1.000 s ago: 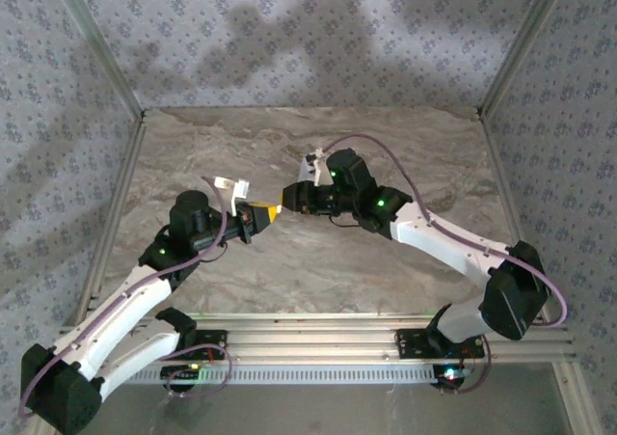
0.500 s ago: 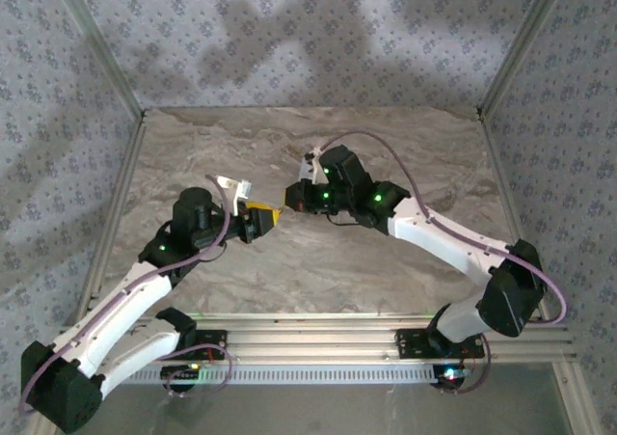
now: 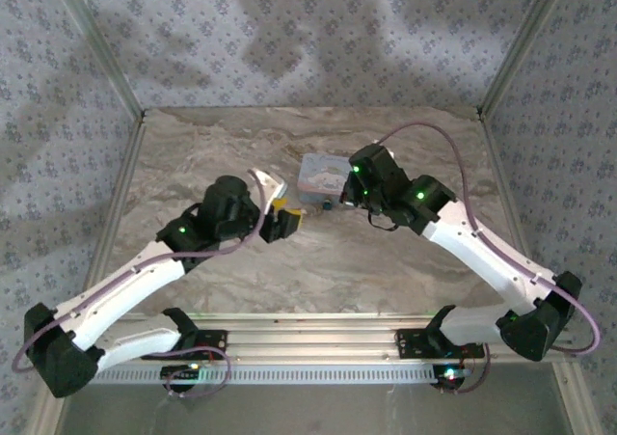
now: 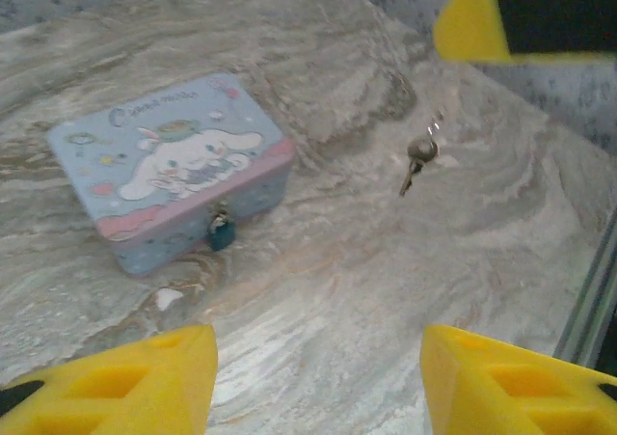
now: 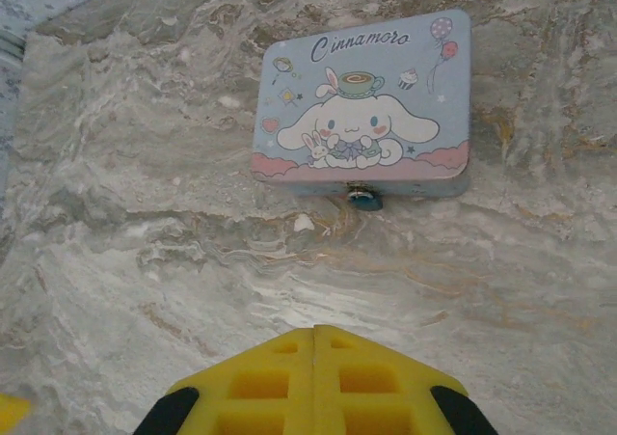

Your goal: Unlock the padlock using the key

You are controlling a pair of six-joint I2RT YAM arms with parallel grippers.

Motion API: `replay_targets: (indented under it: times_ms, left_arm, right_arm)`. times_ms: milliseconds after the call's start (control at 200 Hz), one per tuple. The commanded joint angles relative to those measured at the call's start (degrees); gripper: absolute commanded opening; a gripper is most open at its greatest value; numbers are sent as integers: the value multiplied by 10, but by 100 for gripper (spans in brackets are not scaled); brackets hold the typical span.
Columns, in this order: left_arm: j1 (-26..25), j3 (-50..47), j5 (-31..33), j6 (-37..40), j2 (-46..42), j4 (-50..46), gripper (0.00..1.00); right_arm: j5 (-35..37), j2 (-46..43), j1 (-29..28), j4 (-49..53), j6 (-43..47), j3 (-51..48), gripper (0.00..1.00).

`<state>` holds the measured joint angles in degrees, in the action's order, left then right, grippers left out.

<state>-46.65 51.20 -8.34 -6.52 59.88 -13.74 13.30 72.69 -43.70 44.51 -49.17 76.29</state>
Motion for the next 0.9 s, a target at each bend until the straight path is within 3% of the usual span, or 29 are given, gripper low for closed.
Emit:
replay_targets:
  times_ms: [0,200,615,894]
  left_arm:
    - [-57,-3,94,66,9,64,58]
    - [-116,-55,132,96,19,230,56]
    - [-152,-26,108,182,129,297,46]
    - [-153,-17,148,193,171,313,44]
  right_arm:
    - [-6,-22,8,6,-30,-27,0]
    - [-133,-70,53,-115,-101,-141,0]
    - [-160,-88,59,-139,-129,-169,0]
    - [-168,-83,50,-148,-138,-174,0]
